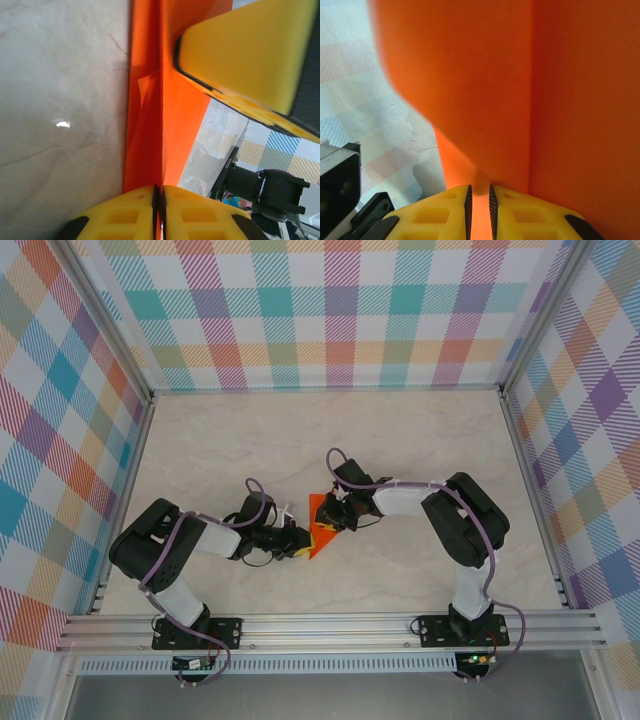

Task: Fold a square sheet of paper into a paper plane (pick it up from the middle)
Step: Fourth fold the wing at the center of the table.

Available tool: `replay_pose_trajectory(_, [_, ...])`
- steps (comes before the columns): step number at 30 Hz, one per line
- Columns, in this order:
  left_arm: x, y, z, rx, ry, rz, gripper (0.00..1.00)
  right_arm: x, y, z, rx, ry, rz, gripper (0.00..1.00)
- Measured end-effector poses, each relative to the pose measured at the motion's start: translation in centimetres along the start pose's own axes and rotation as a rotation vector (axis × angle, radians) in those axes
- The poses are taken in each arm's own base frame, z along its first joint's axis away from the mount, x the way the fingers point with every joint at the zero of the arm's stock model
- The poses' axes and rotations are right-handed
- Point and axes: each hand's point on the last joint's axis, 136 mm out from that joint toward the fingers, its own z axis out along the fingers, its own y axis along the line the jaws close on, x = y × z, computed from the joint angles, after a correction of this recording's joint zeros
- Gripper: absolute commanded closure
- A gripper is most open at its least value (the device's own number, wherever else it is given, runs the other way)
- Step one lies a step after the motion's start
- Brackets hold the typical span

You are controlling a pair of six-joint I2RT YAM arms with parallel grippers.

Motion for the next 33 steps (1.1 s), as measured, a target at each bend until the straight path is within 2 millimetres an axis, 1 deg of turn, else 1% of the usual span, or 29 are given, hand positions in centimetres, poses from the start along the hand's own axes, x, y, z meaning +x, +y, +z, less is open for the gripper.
replay_pose_trajectory(3, [0.05,-0.23,-0.05,0.002,0.007,0.014,0.78,0.01,0.09,0.02,-0.002,0.003,-0.001,0.8])
replay_pose_trajectory(8, [0.03,-0.22,-0.16,-0.016,0.011,0.032,0.77,0.03,0.07,-0.01,0.002,0.005,0.001,0.8])
replay_pose_trajectory(16, [0.03,0.1,-0.19,-0.052,0.016,0.057,0.81,0.06,0.08,0.05,0.005,0.011,0.004,0.8])
replay_pose_trajectory(22, [0.12,0.43,-0.11,-0.093,0.022,0.067,0.87,0.07,0.06,0.07,0.006,0.012,0.005,0.8])
replay_pose_trajectory(24, [0.09,0.58,-0.09,-0.109,0.02,0.072,0.88,0.08,0.06,0.07,0.005,0.012,0.005,0.79])
replay_pose_trajectory(29, [0.16,0.48,-0.11,-0.135,0.019,0.085,0.8,0.08,0.06,0.07,0.005,0.012,0.005,0.79])
replay_pose_trajectory(33, [0.31,0.56,-0.38,-0.164,0.013,0.092,0.79,0.08,0.04,0.09,0.006,0.013,0.005,0.8])
